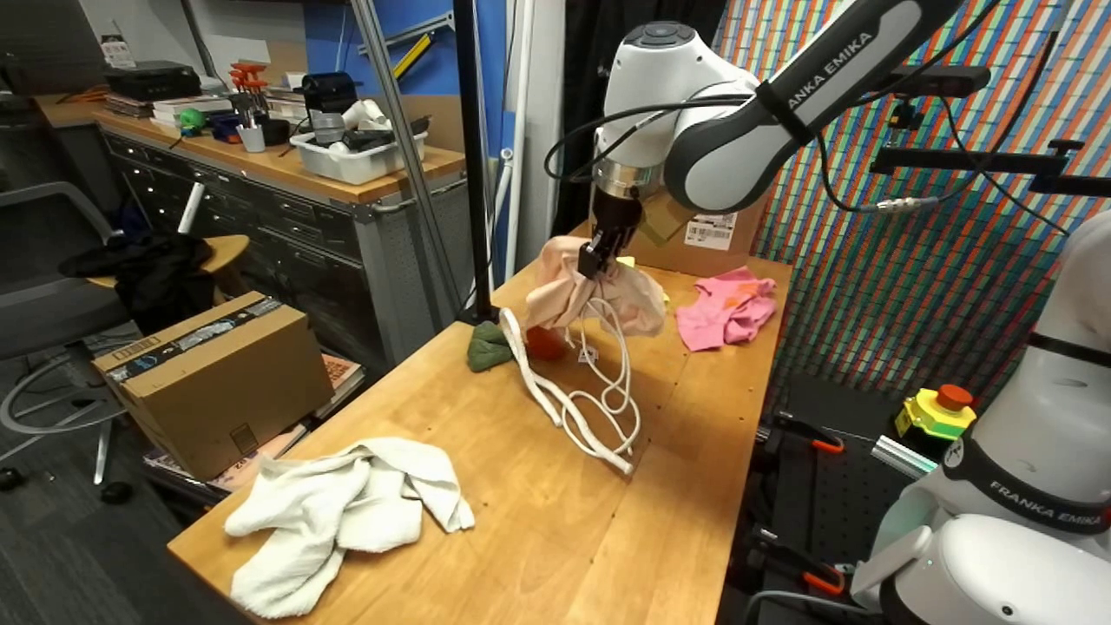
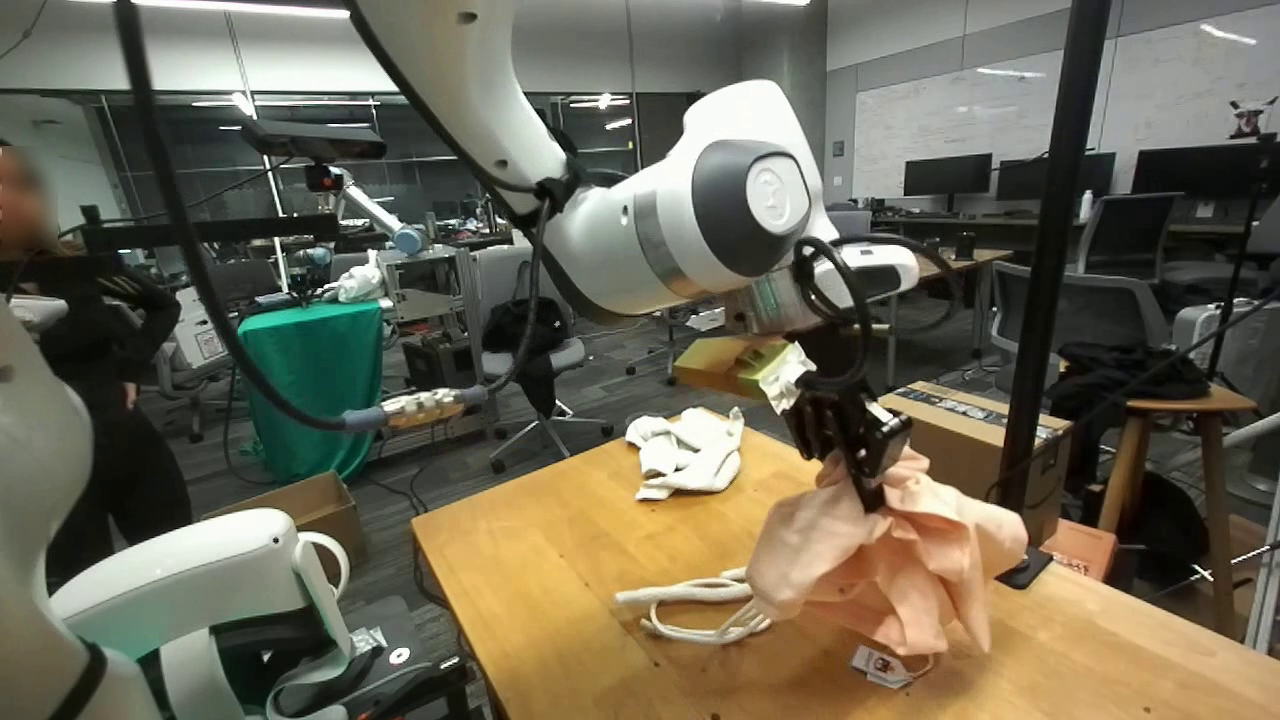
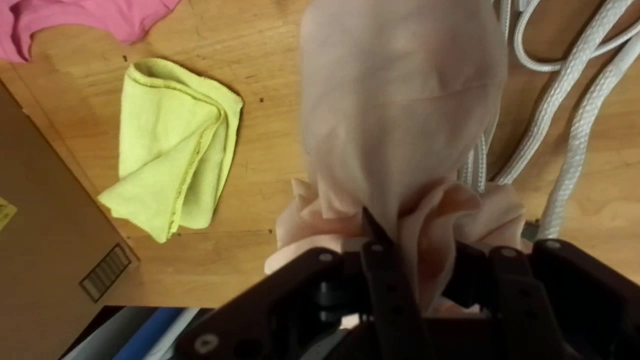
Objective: Move the white towel to the left, move the yellow towel to the right, move the pink t-shirt to the right, move the peach t-shirt to the right, move the radish to the right, separate the two white ropes
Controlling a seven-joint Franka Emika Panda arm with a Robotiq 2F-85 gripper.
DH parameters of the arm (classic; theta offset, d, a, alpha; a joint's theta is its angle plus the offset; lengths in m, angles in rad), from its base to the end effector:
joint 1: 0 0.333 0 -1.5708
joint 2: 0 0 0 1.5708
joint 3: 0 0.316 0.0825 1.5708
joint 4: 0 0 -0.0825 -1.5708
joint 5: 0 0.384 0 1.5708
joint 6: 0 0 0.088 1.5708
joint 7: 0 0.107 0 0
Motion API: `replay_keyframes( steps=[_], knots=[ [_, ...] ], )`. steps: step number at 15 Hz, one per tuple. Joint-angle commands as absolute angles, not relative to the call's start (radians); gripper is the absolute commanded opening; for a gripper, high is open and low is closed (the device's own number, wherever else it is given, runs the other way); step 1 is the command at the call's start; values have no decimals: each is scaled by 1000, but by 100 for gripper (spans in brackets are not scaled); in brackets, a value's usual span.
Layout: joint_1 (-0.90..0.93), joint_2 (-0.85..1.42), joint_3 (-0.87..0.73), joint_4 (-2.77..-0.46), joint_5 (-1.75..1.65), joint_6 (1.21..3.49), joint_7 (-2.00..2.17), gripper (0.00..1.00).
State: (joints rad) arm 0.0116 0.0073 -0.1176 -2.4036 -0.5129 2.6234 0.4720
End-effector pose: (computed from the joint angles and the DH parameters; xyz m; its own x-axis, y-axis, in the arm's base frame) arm 0.5072 -0.0424 0.3294 0.9555 -0.1180 0.2704 -0.1833 -0.9557 0.2305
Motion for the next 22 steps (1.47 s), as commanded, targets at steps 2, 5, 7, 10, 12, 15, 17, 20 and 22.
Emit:
replay_keyframes(
  steps=[2,5,7,10,12,15,17,20,22],
  knots=[
    [-37,-116,-83,-2439,-776,2632,819,4],
    [-48,-177,-70,-2452,-968,2614,1058,4],
    [-63,-211,-50,-2457,-1091,2595,1214,4],
    [-66,-254,-23,-2467,-1238,2548,1445,4],
    [-60,-276,-5,-2477,-1324,2494,1597,4],
    [-45,-313,30,-2497,-1428,2391,1792,4],
    [-28,-333,49,-2512,-1483,2314,1894,4],
    [11,-350,52,-2544,-1477,2285,1864,4],
    [37,-352,46,-2565,-1460,2324,1804,4]
  ],
)
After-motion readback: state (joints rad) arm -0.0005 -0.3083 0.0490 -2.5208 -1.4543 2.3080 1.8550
